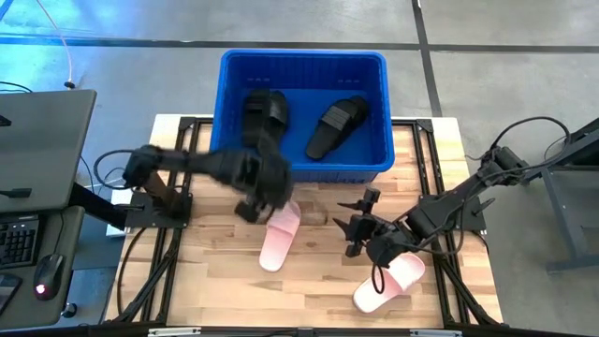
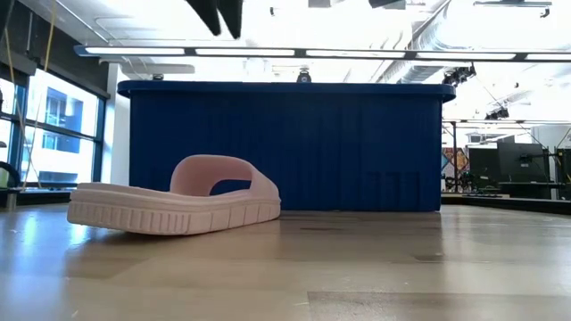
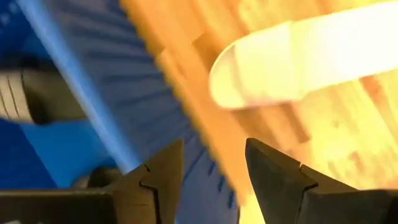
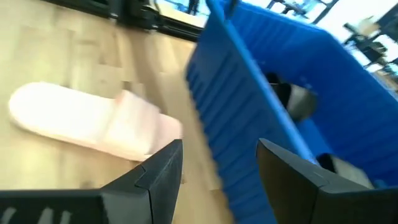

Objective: Pick and place slides into bin
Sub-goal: Put the left pink slide into the blue container

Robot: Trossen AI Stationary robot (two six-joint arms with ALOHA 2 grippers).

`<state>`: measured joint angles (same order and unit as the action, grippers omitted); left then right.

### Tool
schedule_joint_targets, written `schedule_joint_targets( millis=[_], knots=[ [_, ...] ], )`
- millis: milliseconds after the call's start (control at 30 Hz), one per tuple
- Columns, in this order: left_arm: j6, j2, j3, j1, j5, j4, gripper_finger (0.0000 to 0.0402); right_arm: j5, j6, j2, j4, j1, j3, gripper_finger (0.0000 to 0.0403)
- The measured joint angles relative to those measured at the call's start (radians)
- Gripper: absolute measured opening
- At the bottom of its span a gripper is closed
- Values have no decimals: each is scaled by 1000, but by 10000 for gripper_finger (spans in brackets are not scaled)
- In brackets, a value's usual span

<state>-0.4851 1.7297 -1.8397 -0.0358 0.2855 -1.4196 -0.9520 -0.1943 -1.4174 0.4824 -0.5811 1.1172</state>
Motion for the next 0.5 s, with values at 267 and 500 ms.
schedule_joint_targets(
  millis=[267, 500],
  knots=[
    [136, -6, 257, -289, 163, 251, 161, 143, -229, 0, 79, -82, 0, 197],
    [315, -5, 417, -424, 227, 429, 161, 444, -741, -52, 337, -123, 0, 197]
  ],
)
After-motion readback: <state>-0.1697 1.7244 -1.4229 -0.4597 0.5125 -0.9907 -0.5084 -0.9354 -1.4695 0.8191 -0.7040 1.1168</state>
